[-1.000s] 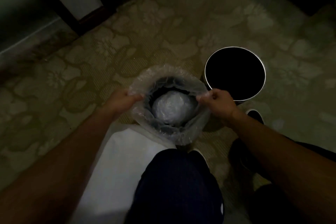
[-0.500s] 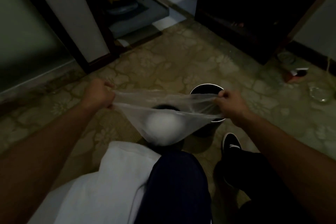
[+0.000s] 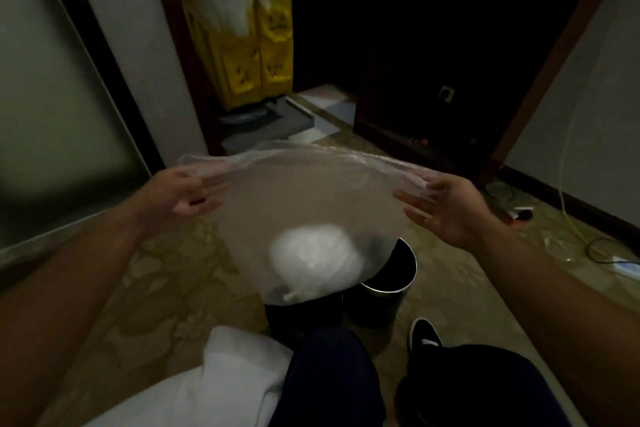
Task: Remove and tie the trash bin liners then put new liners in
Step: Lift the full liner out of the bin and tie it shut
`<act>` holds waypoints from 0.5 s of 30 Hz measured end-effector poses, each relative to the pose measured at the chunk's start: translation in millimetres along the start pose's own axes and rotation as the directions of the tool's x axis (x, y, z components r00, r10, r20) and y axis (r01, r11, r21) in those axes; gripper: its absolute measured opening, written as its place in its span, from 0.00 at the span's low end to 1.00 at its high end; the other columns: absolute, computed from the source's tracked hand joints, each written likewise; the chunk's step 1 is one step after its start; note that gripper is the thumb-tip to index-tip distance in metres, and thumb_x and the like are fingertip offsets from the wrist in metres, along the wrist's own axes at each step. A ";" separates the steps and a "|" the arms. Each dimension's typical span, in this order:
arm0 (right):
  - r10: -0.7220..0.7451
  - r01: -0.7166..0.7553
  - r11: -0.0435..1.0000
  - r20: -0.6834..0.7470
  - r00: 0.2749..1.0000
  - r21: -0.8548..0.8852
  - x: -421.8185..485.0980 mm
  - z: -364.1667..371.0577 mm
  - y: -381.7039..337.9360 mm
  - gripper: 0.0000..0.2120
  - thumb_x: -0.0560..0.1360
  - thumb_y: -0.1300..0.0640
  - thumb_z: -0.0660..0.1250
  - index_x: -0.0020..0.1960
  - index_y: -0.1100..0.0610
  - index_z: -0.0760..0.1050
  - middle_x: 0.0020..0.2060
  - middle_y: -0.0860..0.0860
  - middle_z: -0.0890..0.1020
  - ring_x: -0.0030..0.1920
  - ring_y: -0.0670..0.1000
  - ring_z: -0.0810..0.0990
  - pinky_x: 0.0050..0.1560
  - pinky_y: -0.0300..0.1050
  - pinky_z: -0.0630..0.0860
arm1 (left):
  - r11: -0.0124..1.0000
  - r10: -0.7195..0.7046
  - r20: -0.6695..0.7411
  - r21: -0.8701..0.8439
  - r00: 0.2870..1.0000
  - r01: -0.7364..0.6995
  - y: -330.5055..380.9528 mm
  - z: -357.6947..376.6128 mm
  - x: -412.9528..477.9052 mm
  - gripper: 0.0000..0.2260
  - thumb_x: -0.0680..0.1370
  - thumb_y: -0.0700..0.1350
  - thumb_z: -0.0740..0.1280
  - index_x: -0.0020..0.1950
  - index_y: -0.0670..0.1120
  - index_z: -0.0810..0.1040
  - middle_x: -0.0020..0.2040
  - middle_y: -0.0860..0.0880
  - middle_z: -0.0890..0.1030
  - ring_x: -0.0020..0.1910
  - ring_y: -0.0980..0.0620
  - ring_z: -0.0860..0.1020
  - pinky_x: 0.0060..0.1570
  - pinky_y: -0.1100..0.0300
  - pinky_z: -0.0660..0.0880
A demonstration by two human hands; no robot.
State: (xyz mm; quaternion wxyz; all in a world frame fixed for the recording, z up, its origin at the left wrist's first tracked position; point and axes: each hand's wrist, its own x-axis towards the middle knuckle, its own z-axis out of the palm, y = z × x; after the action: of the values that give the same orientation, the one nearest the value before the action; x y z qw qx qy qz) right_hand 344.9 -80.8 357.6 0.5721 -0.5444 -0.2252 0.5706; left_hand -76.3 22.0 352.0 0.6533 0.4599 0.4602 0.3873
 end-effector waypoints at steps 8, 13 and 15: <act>-0.535 0.428 0.679 -0.003 0.845 -0.596 -29.3 22.2 -34.9 0.11 0.71 0.58 0.79 0.52 0.58 0.83 0.46 0.52 0.87 0.46 0.50 0.86 0.48 0.48 0.83 | 0.735 0.505 -0.293 0.639 0.812 -0.227 52.7 38.8 -17.7 0.16 0.69 0.61 0.77 0.41 0.49 0.84 0.40 0.49 0.85 0.42 0.47 0.84 0.45 0.48 0.82; -0.651 0.524 0.555 0.055 0.757 -0.646 -41.6 35.0 -55.8 0.11 0.71 0.53 0.79 0.48 0.57 0.83 0.43 0.51 0.86 0.43 0.49 0.86 0.47 0.54 0.85 | 0.560 0.619 -0.150 0.773 0.771 -0.299 85.0 74.6 -35.5 0.13 0.78 0.58 0.70 0.47 0.48 0.85 0.42 0.51 0.84 0.42 0.51 0.83 0.42 0.52 0.80; -0.651 0.593 0.506 0.174 0.739 -0.627 -53.2 43.3 -66.2 0.13 0.71 0.54 0.79 0.53 0.56 0.82 0.45 0.49 0.86 0.42 0.43 0.86 0.41 0.40 0.83 | 0.541 0.601 -0.077 0.771 0.795 -0.334 98.9 87.8 -44.5 0.12 0.79 0.56 0.68 0.50 0.50 0.85 0.42 0.54 0.83 0.42 0.54 0.82 0.42 0.53 0.80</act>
State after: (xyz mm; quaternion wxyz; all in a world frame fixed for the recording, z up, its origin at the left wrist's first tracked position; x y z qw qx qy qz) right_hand 320.7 -96.6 448.4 0.5227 -0.6119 -0.5627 0.1890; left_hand -12.7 -13.5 471.0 0.1983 0.7132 0.5348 0.4074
